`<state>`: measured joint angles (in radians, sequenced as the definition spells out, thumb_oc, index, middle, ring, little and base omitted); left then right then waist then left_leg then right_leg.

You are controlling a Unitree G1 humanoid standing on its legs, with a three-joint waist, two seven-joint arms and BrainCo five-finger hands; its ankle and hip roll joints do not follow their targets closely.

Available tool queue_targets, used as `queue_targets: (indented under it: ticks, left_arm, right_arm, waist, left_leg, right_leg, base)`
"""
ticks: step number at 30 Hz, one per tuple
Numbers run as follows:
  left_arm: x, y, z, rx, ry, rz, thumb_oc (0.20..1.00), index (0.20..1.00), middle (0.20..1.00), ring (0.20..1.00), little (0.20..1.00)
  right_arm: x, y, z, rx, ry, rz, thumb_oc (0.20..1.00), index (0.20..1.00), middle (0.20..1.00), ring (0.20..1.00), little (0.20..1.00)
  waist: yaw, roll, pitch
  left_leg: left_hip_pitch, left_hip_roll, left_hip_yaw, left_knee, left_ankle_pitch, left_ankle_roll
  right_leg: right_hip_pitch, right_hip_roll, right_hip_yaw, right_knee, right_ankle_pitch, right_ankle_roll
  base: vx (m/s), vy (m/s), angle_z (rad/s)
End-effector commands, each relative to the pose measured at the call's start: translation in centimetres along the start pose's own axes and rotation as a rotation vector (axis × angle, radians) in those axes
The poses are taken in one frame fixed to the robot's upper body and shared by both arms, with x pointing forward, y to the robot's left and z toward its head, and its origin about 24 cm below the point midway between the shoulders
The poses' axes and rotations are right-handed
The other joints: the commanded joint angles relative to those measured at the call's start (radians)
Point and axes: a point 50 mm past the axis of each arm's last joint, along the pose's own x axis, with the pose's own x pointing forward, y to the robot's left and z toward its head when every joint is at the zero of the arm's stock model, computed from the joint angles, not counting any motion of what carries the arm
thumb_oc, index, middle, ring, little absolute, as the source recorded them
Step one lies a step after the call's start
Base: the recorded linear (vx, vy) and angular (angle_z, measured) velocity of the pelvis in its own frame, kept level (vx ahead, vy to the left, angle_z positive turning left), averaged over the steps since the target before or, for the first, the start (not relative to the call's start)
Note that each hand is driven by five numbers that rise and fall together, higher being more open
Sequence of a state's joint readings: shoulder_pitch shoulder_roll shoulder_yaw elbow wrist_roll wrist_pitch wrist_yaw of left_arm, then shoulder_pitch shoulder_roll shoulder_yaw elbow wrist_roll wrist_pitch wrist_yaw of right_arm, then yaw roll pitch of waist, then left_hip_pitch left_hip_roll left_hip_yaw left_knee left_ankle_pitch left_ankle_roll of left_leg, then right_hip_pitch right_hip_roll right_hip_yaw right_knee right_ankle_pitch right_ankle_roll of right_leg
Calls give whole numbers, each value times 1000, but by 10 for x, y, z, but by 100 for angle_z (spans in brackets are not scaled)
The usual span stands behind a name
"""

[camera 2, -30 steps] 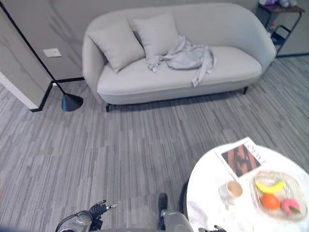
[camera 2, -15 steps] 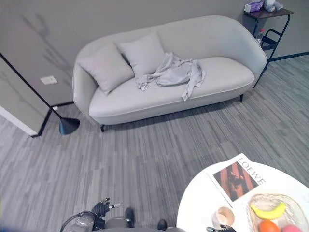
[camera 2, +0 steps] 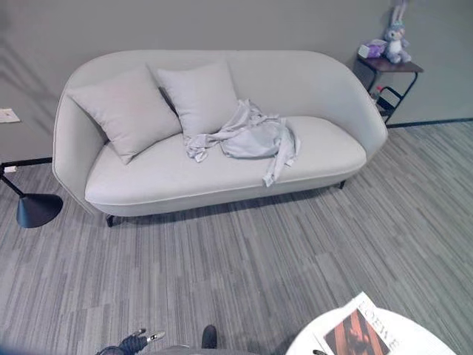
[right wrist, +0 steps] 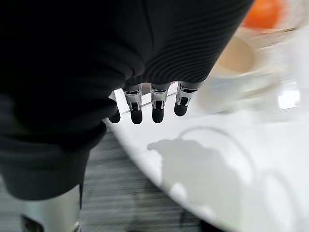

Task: Hang the clothes on the sofa on the clothes rack.

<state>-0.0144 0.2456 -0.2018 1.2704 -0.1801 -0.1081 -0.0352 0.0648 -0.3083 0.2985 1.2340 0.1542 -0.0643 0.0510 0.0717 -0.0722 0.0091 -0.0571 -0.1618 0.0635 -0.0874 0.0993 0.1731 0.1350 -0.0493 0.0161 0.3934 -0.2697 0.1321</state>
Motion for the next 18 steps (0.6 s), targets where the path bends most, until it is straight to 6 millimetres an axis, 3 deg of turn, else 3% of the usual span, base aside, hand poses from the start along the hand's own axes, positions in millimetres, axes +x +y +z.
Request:
queue_targets:
  ticks: [1,5,6,8,10,12,14,15,18]
  left_arm:
    - [1,9,12,-2,-42,32,1000,1000,1000,1000,1000]
    - [2,10,19,33,-59,28,1000,1000,1000,1000,1000]
    - [2,11,21,48,-62,28,1000,1000,1000,1000,1000]
    - [2,13,22,63,-62,33,1000,1000,1000,1000,1000]
    - [3,12,24,71,-66,29,1000,1000,1000,1000,1000]
    - [3,11,26,76,-69,26,1000,1000,1000,1000,1000]
    - [3,10,27,91,-72,29,1000,1000,1000,1000,1000]
    - [4,10,29,92,-79,32,1000,1000,1000,1000,1000]
    - [4,5,29,91,-80,19,1000,1000,1000,1000,1000]
  right_arm:
    - [0,-12,20,-14,-86,-21,1000,1000,1000,1000,1000]
    - [-1,-12,17,4,-82,-26,1000,1000,1000,1000,1000]
    - [-1,-12,14,7,-75,-26,1000,1000,1000,1000,1000]
    - [-2,-11,6,15,-49,-31,1000,1000,1000,1000,1000]
    - [-3,-12,-3,28,-18,-39,1000,1000,1000,1000,1000]
    - [-5,-15,-14,43,23,-51,1000,1000,1000,1000,1000]
    - [-6,-17,-21,56,56,-66,1000,1000,1000,1000,1000]
    - [-6,-17,-24,65,69,-70,1000,1000,1000,1000,1000]
    - [-6,-15,-28,53,88,-61,1000,1000,1000,1000,1000]
  waist:
    - [32,14,26]
    - [9,32,44]
    - [3,38,51]
    - [-8,53,59]
    - [-21,65,60]
    - [-47,72,71]
    - [-73,48,94]
    - [-89,35,107]
    - [-107,27,119]
  left_leg:
    - [-40,54,19,0,-4,-163]
    - [10,41,-14,0,-35,-140]
    - [22,49,-17,0,-43,-139]
    - [43,75,-14,0,-61,-145]
    - [62,98,-10,0,-74,-156]
    - [93,116,-16,0,-101,-167]
    - [149,112,-18,0,-144,-176]
    - [187,103,-24,0,-168,-182]
    - [239,112,-25,0,-200,-199]
  right_leg:
    - [-12,-105,48,-96,366,32]
    - [-81,-119,42,73,474,16]
    - [-106,-124,34,104,477,8]
    - [-156,-152,-20,108,421,-8]
    - [-182,-166,-78,37,346,-23]
    - [-221,-138,-110,-62,268,-23]
    - [-259,-98,-122,-285,311,15]
    - [-308,-74,-124,-395,368,43]
    - [-340,-40,-154,-479,414,69]
  base:
    - [183,128,54]
    - [131,86,58]
    - [122,50,33]
    - [148,3,6]
    - [161,-49,0]
    - [214,-133,-8]
    - [299,-237,-6]
    - [298,-204,-7]
    - [301,-242,3]
